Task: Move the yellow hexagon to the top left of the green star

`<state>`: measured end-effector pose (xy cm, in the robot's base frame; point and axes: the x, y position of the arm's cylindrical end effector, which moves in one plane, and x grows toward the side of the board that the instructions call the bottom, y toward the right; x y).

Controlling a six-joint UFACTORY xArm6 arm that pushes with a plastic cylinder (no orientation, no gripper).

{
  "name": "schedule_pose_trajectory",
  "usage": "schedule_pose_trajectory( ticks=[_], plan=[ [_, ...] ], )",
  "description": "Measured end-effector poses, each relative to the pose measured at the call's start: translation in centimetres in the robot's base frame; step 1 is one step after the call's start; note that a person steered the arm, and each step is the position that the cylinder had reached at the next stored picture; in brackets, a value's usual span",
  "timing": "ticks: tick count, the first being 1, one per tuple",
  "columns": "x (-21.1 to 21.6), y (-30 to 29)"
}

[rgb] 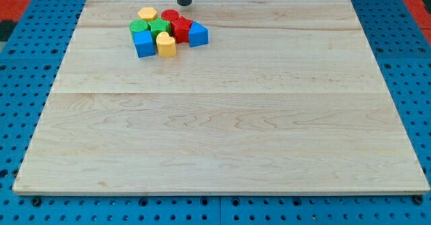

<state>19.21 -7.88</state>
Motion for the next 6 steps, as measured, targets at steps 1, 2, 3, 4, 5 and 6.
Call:
schedule_pose_trajectory(
  ticks=[1,2,3,4,5,6],
  plan=[
    [-0.1,-4.6],
    [0.0,-6.2],
    [1.1,-5.9],
    [2.0,-6.9],
    [2.6,-7.0],
    [3.2,-6.1]
  ],
)
